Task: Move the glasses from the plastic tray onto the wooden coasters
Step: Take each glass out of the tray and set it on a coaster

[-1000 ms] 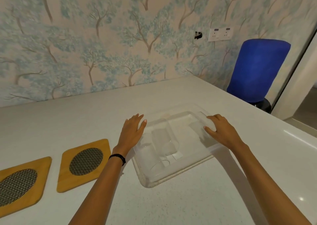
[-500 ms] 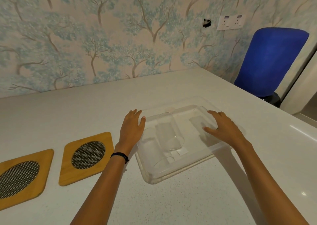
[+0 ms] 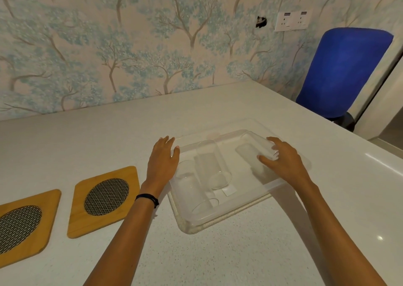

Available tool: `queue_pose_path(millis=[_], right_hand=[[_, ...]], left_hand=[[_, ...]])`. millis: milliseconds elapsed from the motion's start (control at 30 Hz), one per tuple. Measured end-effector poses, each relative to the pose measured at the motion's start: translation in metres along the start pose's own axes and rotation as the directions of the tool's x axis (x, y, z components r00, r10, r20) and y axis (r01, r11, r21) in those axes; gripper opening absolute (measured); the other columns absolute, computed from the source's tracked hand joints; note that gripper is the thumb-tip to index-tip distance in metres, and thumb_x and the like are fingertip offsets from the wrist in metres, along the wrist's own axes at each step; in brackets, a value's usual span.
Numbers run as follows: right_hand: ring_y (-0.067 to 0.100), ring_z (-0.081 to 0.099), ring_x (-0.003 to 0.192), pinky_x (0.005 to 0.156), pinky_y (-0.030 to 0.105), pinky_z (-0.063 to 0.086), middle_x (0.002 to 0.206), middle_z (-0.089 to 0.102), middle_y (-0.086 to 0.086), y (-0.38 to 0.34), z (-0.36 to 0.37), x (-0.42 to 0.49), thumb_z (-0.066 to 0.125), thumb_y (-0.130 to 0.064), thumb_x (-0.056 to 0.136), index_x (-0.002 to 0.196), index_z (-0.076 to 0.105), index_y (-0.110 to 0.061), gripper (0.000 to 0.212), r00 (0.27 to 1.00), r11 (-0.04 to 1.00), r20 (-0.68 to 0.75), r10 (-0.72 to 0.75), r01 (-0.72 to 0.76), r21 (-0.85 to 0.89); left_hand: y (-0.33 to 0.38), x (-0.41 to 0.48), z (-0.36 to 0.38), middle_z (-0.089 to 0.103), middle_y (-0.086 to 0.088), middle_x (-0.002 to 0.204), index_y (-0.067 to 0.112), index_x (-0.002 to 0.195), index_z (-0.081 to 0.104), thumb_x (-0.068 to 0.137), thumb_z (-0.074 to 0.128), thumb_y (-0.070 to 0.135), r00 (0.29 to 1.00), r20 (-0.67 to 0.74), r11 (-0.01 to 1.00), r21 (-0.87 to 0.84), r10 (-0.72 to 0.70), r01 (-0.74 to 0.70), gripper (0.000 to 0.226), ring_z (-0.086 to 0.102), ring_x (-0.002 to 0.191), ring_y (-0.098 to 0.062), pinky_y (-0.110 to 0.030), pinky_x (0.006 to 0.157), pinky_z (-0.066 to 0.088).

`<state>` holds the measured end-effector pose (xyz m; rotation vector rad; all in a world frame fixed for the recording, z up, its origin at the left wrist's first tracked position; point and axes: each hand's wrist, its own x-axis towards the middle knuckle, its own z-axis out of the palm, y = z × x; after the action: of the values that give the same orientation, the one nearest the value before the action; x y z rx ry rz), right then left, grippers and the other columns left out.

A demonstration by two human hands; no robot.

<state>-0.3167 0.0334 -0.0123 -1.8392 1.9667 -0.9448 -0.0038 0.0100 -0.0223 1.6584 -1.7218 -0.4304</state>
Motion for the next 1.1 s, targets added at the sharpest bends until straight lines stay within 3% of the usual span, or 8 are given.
queue_pose_path(millis=[267, 433, 500, 700, 1100], right_hand=[[0.02, 0.053, 0.105, 0.085, 0.033, 0.049, 0.128, 0.051, 0.007, -0.005, -0.013, -0.005, 0.075, -0.029, 0.074, 0.126, 0.041, -0.023, 0.062, 0.973, 0.938, -0.229, 0.037, 0.045, 0.343], [0.009, 0.05, 0.101, 0.078, 0.011, 0.041, 0.122, 0.046, -0.01, -0.01, -0.019, -0.007, 0.077, -0.029, 0.071, 0.126, 0.039, -0.03, 0.067, 0.928, 0.904, -0.371, 0.019, 0.143, 0.404], [0.006, 0.05, 0.1, 0.078, 0.009, 0.039, 0.121, 0.045, -0.013, -0.011, -0.022, -0.008, 0.077, -0.03, 0.07, 0.125, 0.039, -0.033, 0.067, 0.913, 0.898, -0.408, 0.009, 0.172, 0.404], [0.015, 0.052, 0.105, 0.081, 0.019, 0.043, 0.127, 0.054, 0.001, -0.016, -0.021, -0.012, 0.076, -0.031, 0.071, 0.123, 0.048, -0.025, 0.06, 0.914, 0.913, -0.396, -0.083, 0.229, 0.337], [0.026, 0.053, 0.112, 0.09, 0.05, 0.049, 0.127, 0.057, 0.007, -0.02, -0.013, -0.016, 0.074, -0.027, 0.074, 0.119, 0.056, -0.02, 0.049, 0.914, 0.929, -0.369, -0.167, 0.271, 0.251]], left_hand=[[0.001, -0.001, -0.001, 0.027, -0.007, 0.153, 0.013, 0.14, 0.033, 0.098, 0.037, 0.027, 1.0, -0.004, 1.0, -0.007, 0.002, -0.002, 0.045, 0.015, 0.143, -0.022, -0.04, 0.116, 0.014], [0.001, -0.001, 0.0, 0.027, -0.007, 0.153, 0.013, 0.14, 0.033, 0.098, 0.037, 0.028, 1.0, -0.001, 1.0, -0.016, -0.005, 0.005, 0.045, 0.015, 0.143, -0.021, -0.04, 0.116, 0.014], [0.001, 0.0, 0.0, 0.026, -0.007, 0.153, 0.014, 0.14, 0.034, 0.098, 0.037, 0.029, 1.0, 0.0, 1.0, -0.018, -0.009, 0.009, 0.045, 0.015, 0.143, -0.022, -0.041, 0.116, 0.014], [0.0, 0.0, 0.0, 0.027, -0.007, 0.153, 0.015, 0.14, 0.034, 0.097, 0.037, 0.029, 1.0, -0.001, 1.0, 0.002, -0.008, 0.008, 0.045, 0.015, 0.143, -0.021, -0.041, 0.116, 0.015], [0.0, 0.0, 0.0, 0.029, -0.007, 0.153, 0.015, 0.139, 0.035, 0.097, 0.038, 0.03, 1.0, -0.012, 1.0, 0.002, -0.003, 0.003, 0.044, 0.016, 0.143, -0.022, -0.042, 0.115, 0.016]])
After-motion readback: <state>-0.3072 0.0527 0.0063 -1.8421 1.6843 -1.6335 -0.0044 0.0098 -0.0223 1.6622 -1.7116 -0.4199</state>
